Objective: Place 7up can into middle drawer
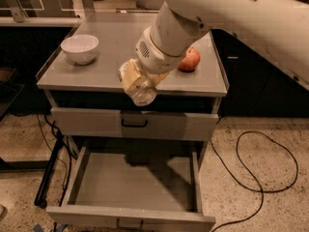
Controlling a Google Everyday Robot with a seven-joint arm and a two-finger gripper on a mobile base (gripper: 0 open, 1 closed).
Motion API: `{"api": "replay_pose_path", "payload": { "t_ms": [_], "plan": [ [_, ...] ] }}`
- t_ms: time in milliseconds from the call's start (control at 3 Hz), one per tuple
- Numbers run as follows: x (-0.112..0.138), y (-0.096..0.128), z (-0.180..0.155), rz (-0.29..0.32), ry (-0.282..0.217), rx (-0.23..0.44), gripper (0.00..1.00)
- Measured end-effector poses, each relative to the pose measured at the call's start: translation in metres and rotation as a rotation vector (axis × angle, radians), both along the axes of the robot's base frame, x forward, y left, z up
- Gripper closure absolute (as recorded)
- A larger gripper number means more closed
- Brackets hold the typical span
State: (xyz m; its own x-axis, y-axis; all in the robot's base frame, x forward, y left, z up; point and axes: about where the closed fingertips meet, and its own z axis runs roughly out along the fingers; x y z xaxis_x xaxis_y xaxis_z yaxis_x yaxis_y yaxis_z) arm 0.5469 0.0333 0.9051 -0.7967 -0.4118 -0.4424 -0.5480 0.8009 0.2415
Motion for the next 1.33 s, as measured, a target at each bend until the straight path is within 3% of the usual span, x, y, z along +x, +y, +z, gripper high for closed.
{"api": "replay_pose_path", "payload": {
  "t_ms": [333, 1000, 1333],
  "plan": [
    [-0.052, 0.011, -0.017, 0.001, 0.051, 0.051, 1.00],
    [-0.058, 0.011, -0.022, 0.002, 0.063, 0.051, 1.00],
    [-0.073, 0.017, -0.056, -0.011, 0.129, 0.043, 1.00]
  ]
}}
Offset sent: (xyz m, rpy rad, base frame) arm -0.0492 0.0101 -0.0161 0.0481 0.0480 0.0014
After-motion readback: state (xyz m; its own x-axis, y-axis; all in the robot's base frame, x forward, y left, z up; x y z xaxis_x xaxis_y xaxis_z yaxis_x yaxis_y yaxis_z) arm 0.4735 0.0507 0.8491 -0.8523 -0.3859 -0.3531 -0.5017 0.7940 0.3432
